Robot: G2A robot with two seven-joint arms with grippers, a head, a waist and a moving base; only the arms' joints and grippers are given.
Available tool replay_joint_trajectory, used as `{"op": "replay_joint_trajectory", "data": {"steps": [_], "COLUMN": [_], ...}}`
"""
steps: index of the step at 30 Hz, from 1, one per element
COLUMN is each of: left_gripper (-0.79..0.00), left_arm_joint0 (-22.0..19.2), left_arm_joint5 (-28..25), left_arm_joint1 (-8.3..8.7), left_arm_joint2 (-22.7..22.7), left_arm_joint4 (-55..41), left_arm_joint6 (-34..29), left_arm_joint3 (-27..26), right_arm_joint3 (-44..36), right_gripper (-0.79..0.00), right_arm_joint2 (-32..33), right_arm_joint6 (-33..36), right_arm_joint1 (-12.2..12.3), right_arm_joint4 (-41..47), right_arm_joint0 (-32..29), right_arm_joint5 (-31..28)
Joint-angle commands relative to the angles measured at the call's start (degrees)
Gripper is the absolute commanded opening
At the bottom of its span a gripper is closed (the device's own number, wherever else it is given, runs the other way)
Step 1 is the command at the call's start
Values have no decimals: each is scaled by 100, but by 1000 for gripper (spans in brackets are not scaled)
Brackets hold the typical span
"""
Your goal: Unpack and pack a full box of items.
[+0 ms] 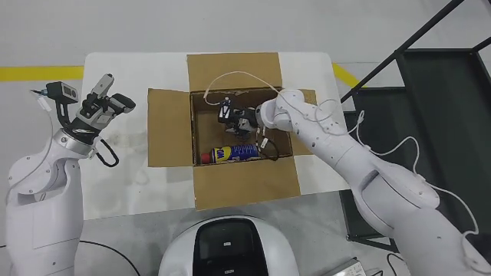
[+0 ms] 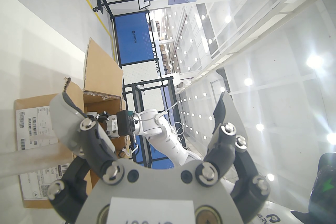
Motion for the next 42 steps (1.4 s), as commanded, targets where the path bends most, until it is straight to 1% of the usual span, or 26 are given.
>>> {"op": "replay_joint_trajectory", "data": {"steps": [1,4,5,6,7,15,18,20,23,27,29,32,35,39,42], "left_gripper": [0,0,0,0,0,0,0,0,0,0,0,0,0,0,0], "left_arm_joint0": [0,0,0,0,0,0,0,0,0,0,0,0,0,0,0], "left_arm_joint5": [0,0,0,0,0,0,0,0,0,0,0,0,0,0,0], "left_arm_joint1": [0,0,0,0,0,0,0,0,0,0,0,0,0,0,0], "left_arm_joint2": [0,0,0,0,0,0,0,0,0,0,0,0,0,0,0], "left_arm_joint4": [0,0,0,0,0,0,0,0,0,0,0,0,0,0,0], "left_arm_joint6": [0,0,0,0,0,0,0,0,0,0,0,0,0,0,0], "left_arm_joint3": [0,0,0,0,0,0,0,0,0,0,0,0,0,0,0], "right_arm_joint3": [169,394,459,519,575,854,754,586,157,-746,-1308,-2201,-2931,-3530,-3561], "right_gripper": [-785,-785,-625,-366,0,0,0,0,0,0,0,0,0,0,0], "right_arm_joint2": [-56,-147,-176,-195,-214,-258,-183,-101,127,623,963,1503,2046,2644,2682], "right_arm_joint6": [-30,-49,-49,-70,-94,-262,-484,-601,-802,-844,-800,-539,-315,-67,-57], "right_arm_joint1": [-74,-186,-223,-257,-289,-452,-424,-357,-187,165,376,680,933,1157,1169], "right_arm_joint4": [-15,-60,-77,-83,-91,-168,-240,-341,-432,-552,-532,-498,-342,-108,-80], "right_arm_joint0": [44,96,116,131,142,231,251,249,154,-183,-485,-1015,-1572,-2123,-2158], "right_arm_joint5": [-23,-53,-65,-70,-79,-219,-328,-416,-564,-717,-867,-1050,-1239,-1279,-1281]}}
